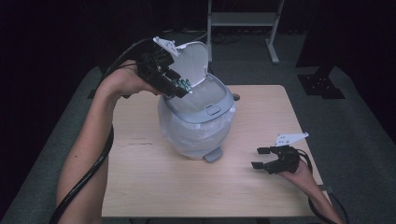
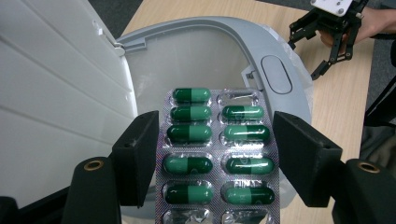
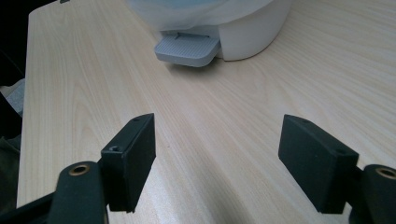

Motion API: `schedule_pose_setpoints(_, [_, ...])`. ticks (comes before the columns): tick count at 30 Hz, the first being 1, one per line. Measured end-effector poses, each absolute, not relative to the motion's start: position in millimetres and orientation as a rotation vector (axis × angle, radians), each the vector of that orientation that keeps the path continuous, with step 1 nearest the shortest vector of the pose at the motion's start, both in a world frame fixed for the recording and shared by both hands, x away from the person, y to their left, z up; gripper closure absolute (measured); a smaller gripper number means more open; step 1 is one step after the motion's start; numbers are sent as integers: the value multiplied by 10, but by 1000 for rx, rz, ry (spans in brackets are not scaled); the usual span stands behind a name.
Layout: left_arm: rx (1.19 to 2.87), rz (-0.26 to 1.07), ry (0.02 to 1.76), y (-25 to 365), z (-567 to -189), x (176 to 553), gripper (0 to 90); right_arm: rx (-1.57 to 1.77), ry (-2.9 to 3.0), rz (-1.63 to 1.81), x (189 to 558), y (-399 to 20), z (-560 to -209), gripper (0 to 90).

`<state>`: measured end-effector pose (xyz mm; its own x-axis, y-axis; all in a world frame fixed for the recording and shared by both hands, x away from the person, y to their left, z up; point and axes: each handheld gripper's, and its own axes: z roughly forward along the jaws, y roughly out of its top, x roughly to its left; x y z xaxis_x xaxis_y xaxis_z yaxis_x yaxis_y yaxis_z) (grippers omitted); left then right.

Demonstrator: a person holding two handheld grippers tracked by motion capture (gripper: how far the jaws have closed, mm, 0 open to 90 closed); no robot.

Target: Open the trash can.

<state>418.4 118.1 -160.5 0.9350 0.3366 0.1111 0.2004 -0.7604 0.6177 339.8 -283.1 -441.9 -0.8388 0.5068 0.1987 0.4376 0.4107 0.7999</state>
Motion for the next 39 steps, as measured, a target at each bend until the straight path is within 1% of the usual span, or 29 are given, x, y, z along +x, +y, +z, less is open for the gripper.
schedule_pose_setpoints(25, [2488,257,349,898,-1700,4404,334,873,2556,1444,3388,-2875,-4403,263])
schedule_pose_setpoints(30, [2490,254,345,849,-1716,4420,330,873,2559,1444,3387,-2867,-4405,263])
schedule_pose_setpoints(34, [2487,249,342,832,-1732,4407,296,871,2565,1439,3388,-2861,-4412,263])
schedule_pose_setpoints(39, [2466,235,347,889,-1742,4363,300,869,2568,1439,3384,-2855,-4416,263])
